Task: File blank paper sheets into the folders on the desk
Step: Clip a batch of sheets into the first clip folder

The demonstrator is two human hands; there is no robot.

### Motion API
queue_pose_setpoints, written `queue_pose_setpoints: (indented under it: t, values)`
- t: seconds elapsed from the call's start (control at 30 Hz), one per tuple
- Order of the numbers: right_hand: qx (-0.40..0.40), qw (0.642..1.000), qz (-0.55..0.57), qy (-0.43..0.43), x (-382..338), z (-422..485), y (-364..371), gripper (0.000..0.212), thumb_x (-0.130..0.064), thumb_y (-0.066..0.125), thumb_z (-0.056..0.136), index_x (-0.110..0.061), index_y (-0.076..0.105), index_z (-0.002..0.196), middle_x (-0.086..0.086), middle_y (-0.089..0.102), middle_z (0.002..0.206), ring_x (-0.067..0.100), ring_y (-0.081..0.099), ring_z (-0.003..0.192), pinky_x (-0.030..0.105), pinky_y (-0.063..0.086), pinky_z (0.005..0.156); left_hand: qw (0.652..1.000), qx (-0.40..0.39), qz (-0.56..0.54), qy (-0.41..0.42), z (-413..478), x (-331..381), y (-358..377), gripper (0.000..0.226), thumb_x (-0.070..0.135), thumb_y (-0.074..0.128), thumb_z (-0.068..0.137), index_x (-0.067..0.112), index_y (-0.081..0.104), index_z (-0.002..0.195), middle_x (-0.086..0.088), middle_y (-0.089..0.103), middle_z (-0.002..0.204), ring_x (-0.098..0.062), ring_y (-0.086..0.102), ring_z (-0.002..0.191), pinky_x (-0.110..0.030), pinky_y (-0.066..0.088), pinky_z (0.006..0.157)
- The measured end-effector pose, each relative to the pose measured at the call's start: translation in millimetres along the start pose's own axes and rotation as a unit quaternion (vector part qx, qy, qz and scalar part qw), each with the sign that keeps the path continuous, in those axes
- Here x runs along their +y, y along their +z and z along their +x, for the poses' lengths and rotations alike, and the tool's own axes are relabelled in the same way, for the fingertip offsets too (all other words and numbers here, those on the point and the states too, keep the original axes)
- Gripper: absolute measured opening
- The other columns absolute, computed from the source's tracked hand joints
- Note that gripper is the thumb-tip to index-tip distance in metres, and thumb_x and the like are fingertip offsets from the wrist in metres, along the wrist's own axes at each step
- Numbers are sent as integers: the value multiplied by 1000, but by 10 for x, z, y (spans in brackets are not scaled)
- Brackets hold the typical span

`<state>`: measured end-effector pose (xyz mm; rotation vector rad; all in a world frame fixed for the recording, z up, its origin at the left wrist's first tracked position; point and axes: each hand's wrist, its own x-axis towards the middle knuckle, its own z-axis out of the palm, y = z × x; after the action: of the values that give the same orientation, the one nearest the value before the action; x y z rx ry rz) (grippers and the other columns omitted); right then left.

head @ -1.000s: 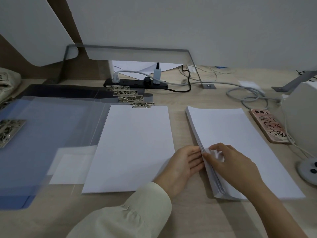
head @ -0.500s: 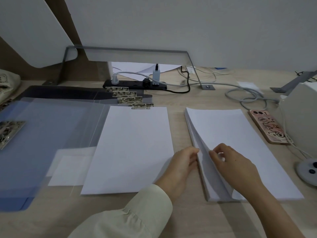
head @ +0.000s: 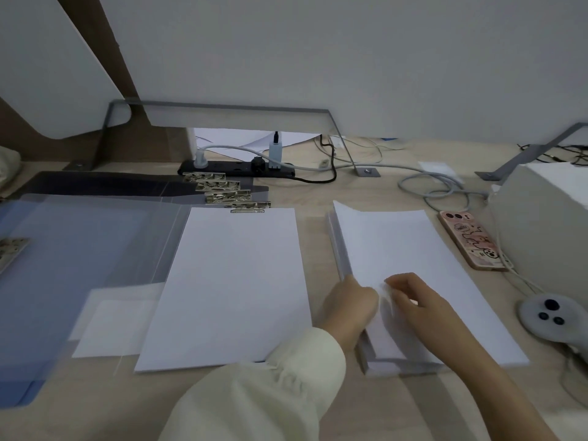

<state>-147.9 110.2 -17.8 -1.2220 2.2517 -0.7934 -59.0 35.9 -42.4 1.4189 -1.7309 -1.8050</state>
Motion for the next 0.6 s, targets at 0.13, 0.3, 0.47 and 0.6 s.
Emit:
queue_pose_setpoints:
  t: [0.13,0.3,0.47,0.6]
  values:
    - [82,996,-37,28,76,13,-179,43,-18,53,91,-12,45,133,10,45,140,26,41,129,34,30,105,997,16,-49,62,-157,103,-321,38,16,40,87,18,54,123,-3,63,113,-22,60,98,-29,50,78]
    - [98,974,180,93,-125,-94,-308,50,-26,53,92,-18,37,139,4,48,133,26,49,118,37,34,97,987,13,-103,121,-527,138,-1032,31,4,40,96,13,55,122,-10,63,118,-28,61,109,-39,48,95]
    - [-53,915,395,67,-482,-200,41,19,-17,47,94,-20,60,108,1,71,100,20,68,86,33,48,73,984,90,-98,123,-757,-55,-1565,24,12,40,98,24,53,115,2,64,109,-19,59,105,-35,46,97]
    - [-84,910,405,37,-776,-213,372,23,-13,46,94,-21,56,114,2,68,103,23,64,93,33,49,70,983,142,-70,90,-880,-314,-1909,30,14,39,98,17,52,125,-2,63,116,-22,59,109,-41,45,100]
